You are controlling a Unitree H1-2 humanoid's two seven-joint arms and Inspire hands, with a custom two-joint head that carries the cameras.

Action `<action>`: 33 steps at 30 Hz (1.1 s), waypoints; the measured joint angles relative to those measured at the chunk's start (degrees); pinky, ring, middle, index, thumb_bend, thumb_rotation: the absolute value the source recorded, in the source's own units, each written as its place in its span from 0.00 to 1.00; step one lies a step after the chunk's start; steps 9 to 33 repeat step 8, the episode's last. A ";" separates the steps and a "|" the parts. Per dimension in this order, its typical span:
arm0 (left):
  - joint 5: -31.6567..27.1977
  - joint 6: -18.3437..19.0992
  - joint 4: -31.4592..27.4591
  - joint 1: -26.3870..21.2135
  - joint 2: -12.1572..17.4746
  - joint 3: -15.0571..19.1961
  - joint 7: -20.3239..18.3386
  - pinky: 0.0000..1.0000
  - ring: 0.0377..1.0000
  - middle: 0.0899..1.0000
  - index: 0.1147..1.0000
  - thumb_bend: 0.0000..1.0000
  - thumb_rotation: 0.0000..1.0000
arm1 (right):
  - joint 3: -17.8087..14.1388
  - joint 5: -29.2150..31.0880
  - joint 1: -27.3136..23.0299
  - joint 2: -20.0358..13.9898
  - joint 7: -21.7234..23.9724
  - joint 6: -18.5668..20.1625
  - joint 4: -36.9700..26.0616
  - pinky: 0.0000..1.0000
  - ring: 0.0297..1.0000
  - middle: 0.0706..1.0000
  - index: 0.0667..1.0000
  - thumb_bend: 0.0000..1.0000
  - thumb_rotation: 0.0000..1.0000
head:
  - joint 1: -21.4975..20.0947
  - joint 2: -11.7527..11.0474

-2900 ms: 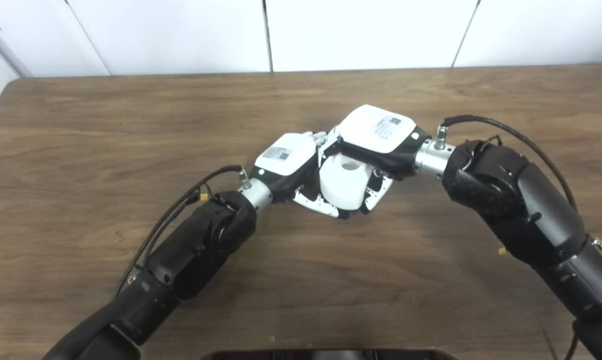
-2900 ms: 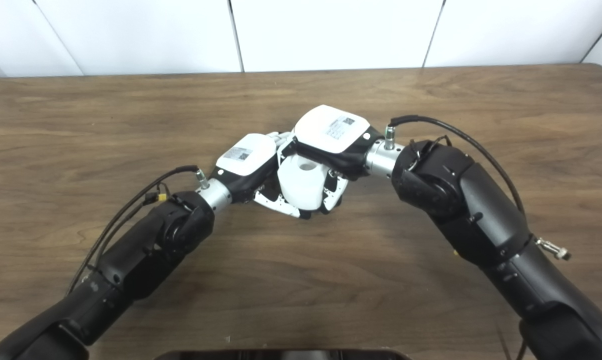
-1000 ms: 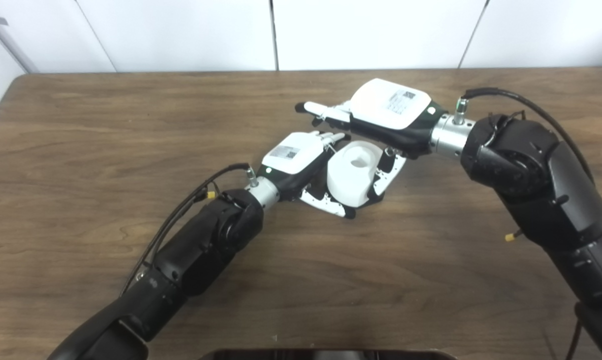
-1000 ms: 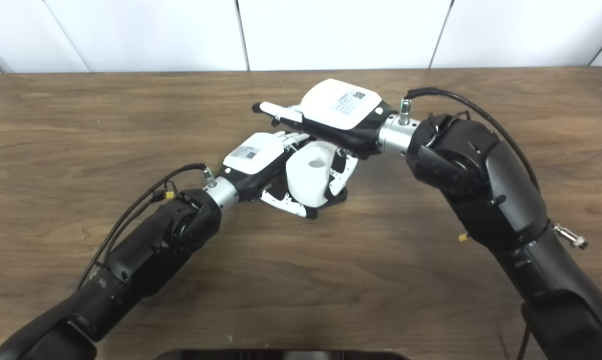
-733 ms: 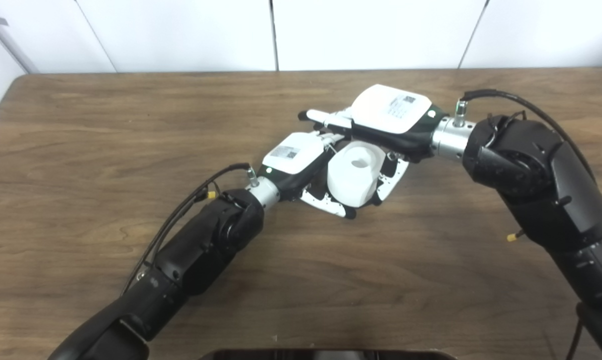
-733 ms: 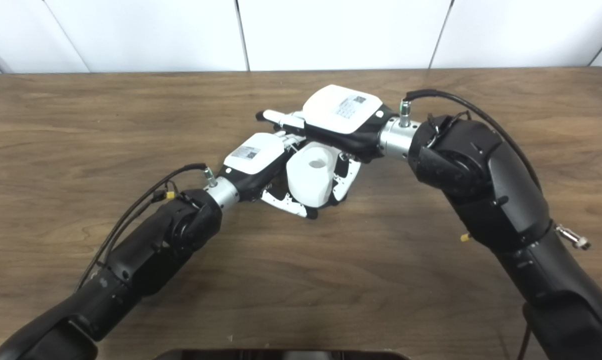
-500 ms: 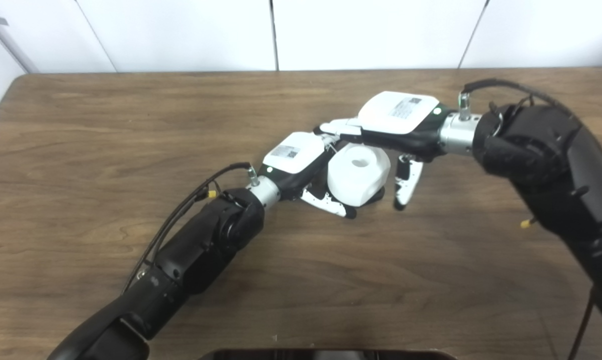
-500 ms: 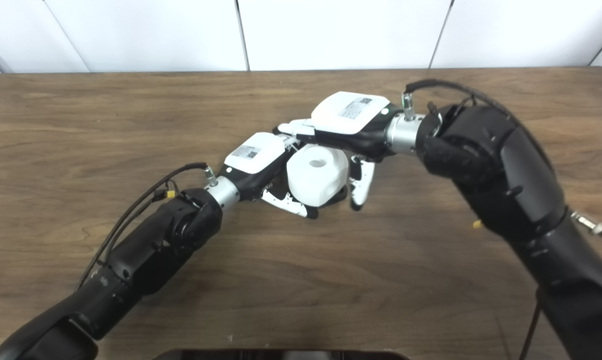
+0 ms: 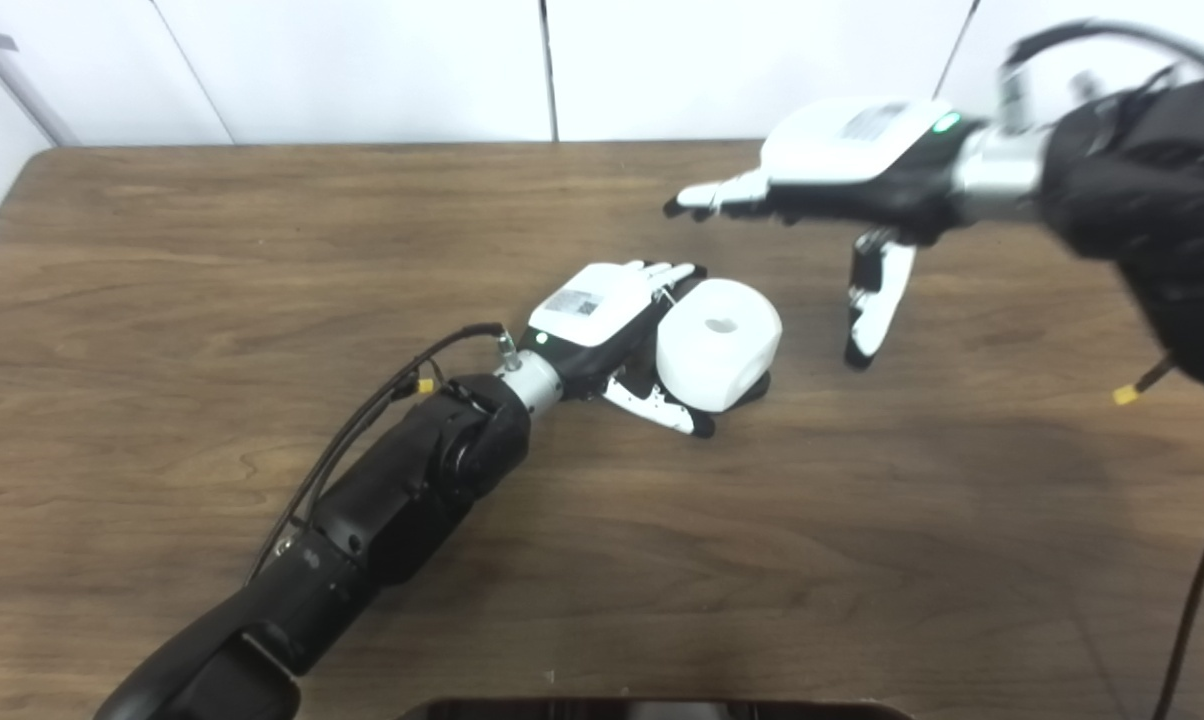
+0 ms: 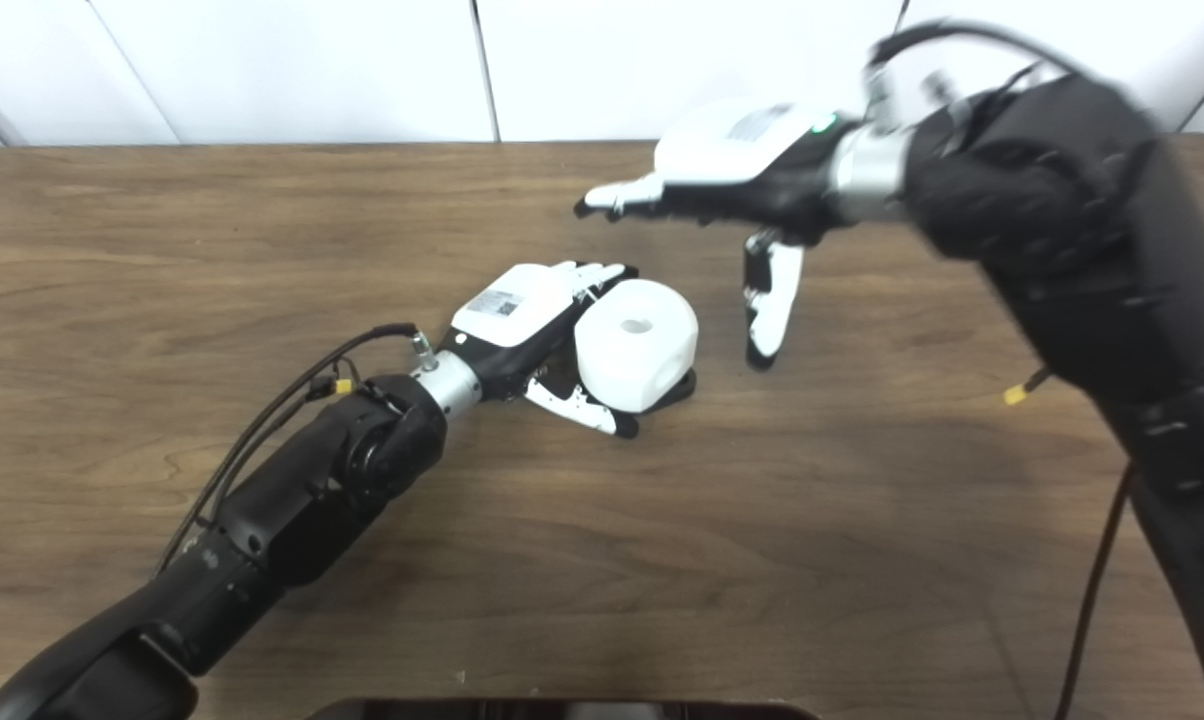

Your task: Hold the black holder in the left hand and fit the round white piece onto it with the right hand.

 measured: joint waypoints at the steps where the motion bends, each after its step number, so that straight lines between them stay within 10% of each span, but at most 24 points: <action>1: 0.00 -0.07 0.02 0.02 0.01 0.05 0.04 0.96 0.94 0.95 0.41 0.52 0.07 | -1.37 0.59 0.48 0.05 -2.55 -0.75 0.60 0.52 0.67 0.72 0.72 0.91 0.06 | 0.00 0.00; 8: -0.05 -0.76 0.23 0.07 0.05 0.23 0.22 0.96 0.94 0.95 0.42 0.52 0.07 | -10.16 1.36 7.64 2.73 -19.96 -5.53 5.03 0.56 0.64 0.66 0.66 0.76 0.03 | -0.26 -0.53; 33: -0.05 -0.76 0.23 0.07 0.05 0.23 0.22 0.96 0.94 0.95 0.42 0.52 0.07 | -10.16 1.36 7.64 2.73 -19.96 -5.53 5.03 0.56 0.64 0.66 0.66 0.76 0.03 | -0.26 -0.53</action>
